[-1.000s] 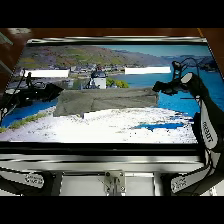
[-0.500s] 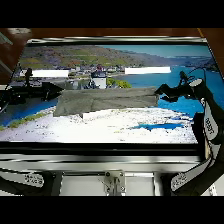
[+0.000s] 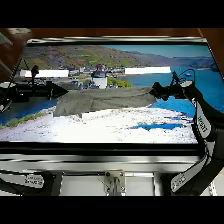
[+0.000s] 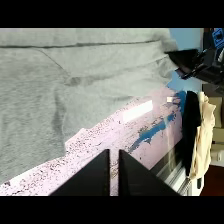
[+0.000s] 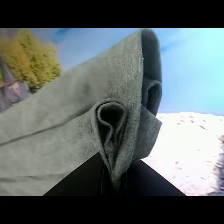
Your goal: Fold the shirts.
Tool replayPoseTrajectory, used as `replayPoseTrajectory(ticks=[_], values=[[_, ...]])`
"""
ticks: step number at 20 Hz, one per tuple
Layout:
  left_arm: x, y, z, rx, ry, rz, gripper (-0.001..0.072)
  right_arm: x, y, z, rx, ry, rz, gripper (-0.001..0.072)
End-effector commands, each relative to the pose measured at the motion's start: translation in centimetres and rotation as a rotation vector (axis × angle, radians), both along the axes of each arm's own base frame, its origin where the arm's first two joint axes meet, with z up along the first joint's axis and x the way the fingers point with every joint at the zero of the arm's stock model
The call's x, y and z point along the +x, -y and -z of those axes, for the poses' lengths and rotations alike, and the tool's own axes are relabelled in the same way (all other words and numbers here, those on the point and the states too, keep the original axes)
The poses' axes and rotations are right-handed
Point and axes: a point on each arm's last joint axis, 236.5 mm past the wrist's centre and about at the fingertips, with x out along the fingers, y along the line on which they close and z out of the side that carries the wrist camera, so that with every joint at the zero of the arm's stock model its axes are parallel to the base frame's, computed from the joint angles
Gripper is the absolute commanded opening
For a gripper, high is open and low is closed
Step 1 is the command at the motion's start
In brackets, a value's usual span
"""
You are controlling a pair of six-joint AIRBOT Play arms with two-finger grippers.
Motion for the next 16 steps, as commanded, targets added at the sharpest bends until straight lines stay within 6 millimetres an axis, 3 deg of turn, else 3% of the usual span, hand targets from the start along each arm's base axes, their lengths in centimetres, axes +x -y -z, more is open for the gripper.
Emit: replayPoseTrajectory(ticks=[1,4,8,12,16], values=[[0.9,3.3,0.3,0.031,0.034,0.009,0.0031,-0.6,-1.7,-5.9,-0.006,0.096,-0.076,0.0060],[1.9,9.0,1.1,0.098,0.092,0.013,0.0031,-2.8,-2.2,-13.2,-0.054,0.183,-0.142,0.0060],[1.7,17.8,2.3,0.139,0.106,-0.029,0.0031,-8.4,-3.5,-20.5,-0.057,0.197,-0.226,0.0060],[-2.0,25.4,4.0,0.125,0.079,0.045,0.0032,-14.1,-3.8,-25.8,-0.107,0.207,-0.259,0.0060],[-6.6,32.5,5.9,0.016,-0.061,0.070,0.0032,-18.0,-2.7,-29.5,-0.188,0.246,-0.218,0.0061]])
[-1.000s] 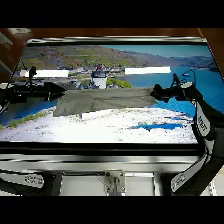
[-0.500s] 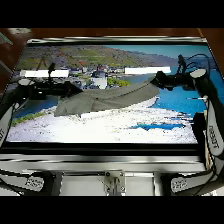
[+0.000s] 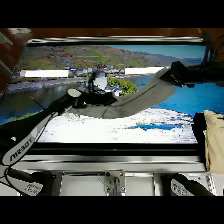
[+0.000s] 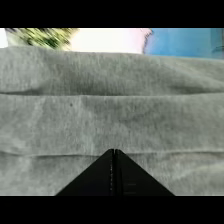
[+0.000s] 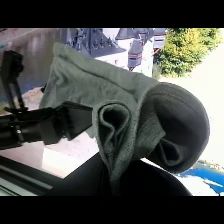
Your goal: Fold the shirts.
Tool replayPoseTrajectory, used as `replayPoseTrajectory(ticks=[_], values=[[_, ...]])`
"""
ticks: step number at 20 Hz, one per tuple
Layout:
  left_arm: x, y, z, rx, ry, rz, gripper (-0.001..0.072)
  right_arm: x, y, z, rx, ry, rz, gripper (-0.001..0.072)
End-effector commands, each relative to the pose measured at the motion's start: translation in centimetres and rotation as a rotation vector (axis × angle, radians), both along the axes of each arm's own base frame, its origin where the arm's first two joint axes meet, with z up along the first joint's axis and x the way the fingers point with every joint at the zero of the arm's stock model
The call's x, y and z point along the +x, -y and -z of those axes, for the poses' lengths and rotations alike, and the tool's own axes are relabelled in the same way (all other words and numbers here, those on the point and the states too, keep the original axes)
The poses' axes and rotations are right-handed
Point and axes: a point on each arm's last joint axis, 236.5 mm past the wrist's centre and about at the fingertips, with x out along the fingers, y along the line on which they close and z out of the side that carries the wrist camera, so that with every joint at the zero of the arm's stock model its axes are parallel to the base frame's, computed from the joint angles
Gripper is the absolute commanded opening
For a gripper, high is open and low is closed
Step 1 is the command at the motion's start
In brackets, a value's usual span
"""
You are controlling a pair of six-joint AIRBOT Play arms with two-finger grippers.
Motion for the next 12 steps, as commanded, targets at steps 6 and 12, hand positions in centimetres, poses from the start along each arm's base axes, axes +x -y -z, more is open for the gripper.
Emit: replayPoseTrajectory(ticks=[6,12], values=[[-7.7,9.3,1.4,-0.160,-0.200,0.083,0.0031,-5.4,2.4,-4.4,-0.131,0.074,0.093,0.0060],[2.7,-2.5,-6.9,-0.214,0.073,-0.024,0.0030,-1.8,1.4,-1.3,-0.156,0.043,0.075,0.0060]])
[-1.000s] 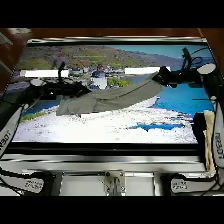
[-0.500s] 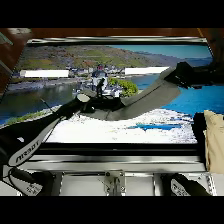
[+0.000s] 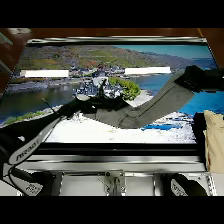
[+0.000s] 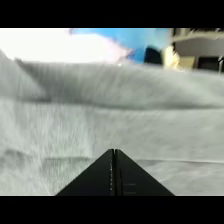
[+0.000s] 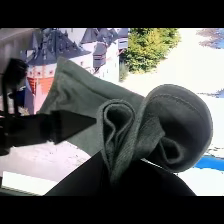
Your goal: Fold the shirts.
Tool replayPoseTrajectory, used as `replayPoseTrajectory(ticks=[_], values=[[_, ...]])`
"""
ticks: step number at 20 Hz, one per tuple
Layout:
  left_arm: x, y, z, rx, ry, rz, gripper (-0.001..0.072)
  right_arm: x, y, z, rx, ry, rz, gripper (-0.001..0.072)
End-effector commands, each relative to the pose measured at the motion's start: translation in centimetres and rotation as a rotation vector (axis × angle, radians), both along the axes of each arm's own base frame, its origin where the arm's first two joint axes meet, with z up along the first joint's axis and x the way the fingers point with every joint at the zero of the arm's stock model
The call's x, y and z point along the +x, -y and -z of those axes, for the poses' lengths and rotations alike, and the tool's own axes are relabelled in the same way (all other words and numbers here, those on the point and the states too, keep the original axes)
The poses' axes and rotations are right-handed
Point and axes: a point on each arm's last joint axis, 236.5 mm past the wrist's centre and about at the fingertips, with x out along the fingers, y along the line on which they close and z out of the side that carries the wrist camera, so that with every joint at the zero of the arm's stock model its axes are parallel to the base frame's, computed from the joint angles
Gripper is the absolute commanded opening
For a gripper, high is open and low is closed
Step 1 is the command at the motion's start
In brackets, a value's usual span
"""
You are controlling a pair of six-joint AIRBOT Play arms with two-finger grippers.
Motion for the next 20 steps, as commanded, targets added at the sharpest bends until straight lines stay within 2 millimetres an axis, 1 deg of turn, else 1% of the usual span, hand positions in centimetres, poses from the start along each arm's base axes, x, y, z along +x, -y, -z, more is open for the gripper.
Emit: replayPoseTrajectory(ticks=[1,2,3,4,5,6,8,10,11,13,14,15,16,17,18,19,20], values=[[5.6,-8.7,-6.6,0.005,0.242,-0.095,0.0030,3.1,-2.7,1.8,0.000,0.013,-0.040,0.0060],[7.0,-12.2,-9.4,0.021,0.323,-0.145,0.0029,4.6,-4.8,2.6,0.010,0.032,-0.068,0.0060],[7.8,-15.7,-12.1,0.039,0.387,-0.198,0.0030,6.0,-7.0,3.4,0.021,0.054,-0.093,0.0060],[8.3,-19.3,-15.1,0.060,0.457,-0.255,0.0030,7.4,-9.6,4.3,0.035,0.078,-0.117,0.0060],[8.3,-22.6,-17.7,0.079,0.516,-0.308,0.0030,8.6,-12.0,5.3,0.052,0.096,-0.136,0.0060],[7.8,-25.7,-20.5,0.098,0.578,-0.355,0.0030,9.5,-14.5,6.4,0.071,0.109,-0.153,0.0060],[5.8,-30.6,-25.1,0.140,0.683,-0.426,0.0030,10.8,-19.6,9.5,0.117,0.110,-0.181,0.0060],[3.1,-33.5,-28.6,0.163,0.762,-0.458,0.0031,11.1,-23.6,13.4,0.139,0.075,-0.195,0.0060],[1.7,-34.2,-29.8,0.172,0.792,-0.456,0.0030,11.0,-25.6,15.7,0.154,0.043,-0.194,0.0060],[-1.2,-34.4,-31.5,0.187,0.840,-0.424,0.0031,10.4,-28.9,19.8,0.195,-0.026,-0.180,0.0060],[-2.5,-34.0,-32.0,0.183,0.845,-0.402,0.0031,10.0,-30.4,21.6,0.224,-0.061,-0.166,0.0061],[-3.6,-33.5,-32.4,0.174,0.843,-0.379,0.0031,9.8,-31.5,23.0,0.259,-0.093,-0.141,0.0061],[-4.6,-32.8,-32.6,0.165,0.842,-0.350,0.0031,9.7,-32.5,24.1,0.305,-0.124,-0.107,0.0084],[-5.5,-32.0,-32.8,0.161,0.849,-0.320,0.0031,9.8,-33.2,24.7,0.353,-0.152,-0.071,0.0153],[-6.1,-31.6,-32.9,0.160,0.855,-0.300,0.0031,9.9,-33.7,24.8,0.400,-0.173,-0.035,0.0434],[-6.3,-31.3,-32.9,0.162,0.856,-0.290,0.0031,10.2,-33.7,24.6,0.419,-0.174,-0.020,0.0558],[-6.2,-31.3,-32.6,0.170,0.853,-0.286,0.0030,10.2,-33.5,23.9,0.424,-0.171,-0.031,0.0558]])
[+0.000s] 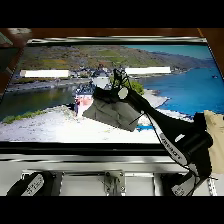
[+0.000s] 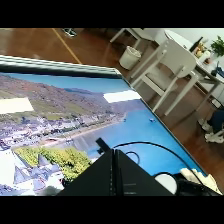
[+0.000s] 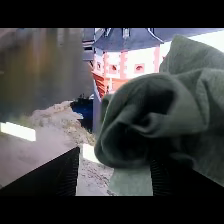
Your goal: Fold the shirts.
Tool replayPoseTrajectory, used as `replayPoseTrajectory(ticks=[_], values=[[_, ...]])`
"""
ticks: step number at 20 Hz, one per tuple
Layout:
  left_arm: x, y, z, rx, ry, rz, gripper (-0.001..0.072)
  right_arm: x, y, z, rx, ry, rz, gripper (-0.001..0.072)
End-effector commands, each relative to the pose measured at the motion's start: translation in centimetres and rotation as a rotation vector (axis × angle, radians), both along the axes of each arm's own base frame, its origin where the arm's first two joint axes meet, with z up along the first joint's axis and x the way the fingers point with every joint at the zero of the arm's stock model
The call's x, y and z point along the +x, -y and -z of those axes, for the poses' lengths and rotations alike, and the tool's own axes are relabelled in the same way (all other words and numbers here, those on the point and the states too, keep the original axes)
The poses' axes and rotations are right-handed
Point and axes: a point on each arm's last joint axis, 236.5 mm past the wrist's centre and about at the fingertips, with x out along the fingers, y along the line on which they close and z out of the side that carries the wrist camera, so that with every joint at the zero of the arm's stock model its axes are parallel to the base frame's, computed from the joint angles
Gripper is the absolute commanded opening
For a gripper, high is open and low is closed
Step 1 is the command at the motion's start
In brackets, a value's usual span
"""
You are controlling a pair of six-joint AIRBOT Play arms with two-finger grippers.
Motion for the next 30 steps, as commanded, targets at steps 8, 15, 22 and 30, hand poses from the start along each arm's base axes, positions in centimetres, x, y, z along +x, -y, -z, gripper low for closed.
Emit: replayPoseTrajectory(ticks=[8,15,22,30], values=[[-0.9,0.2,2.5,0.052,-0.064,0.023,0.0031,-2.8,19.3,-2.5,-0.401,-0.118,-0.216,0.0558],[-0.9,0.2,3.5,0.011,-0.122,0.024,0.0031,-10.7,26.9,4.8,-0.310,-0.545,-0.148,0.0646],[-0.9,0.2,3.5,-0.021,-0.155,0.020,0.0031,-8.5,20.6,9.8,-0.192,-0.453,-0.013,0.0646],[-0.9,0.2,3.5,-0.039,-0.173,0.018,0.0031,-2.0,23.2,1.6,-0.161,-0.148,0.018,0.0060]])
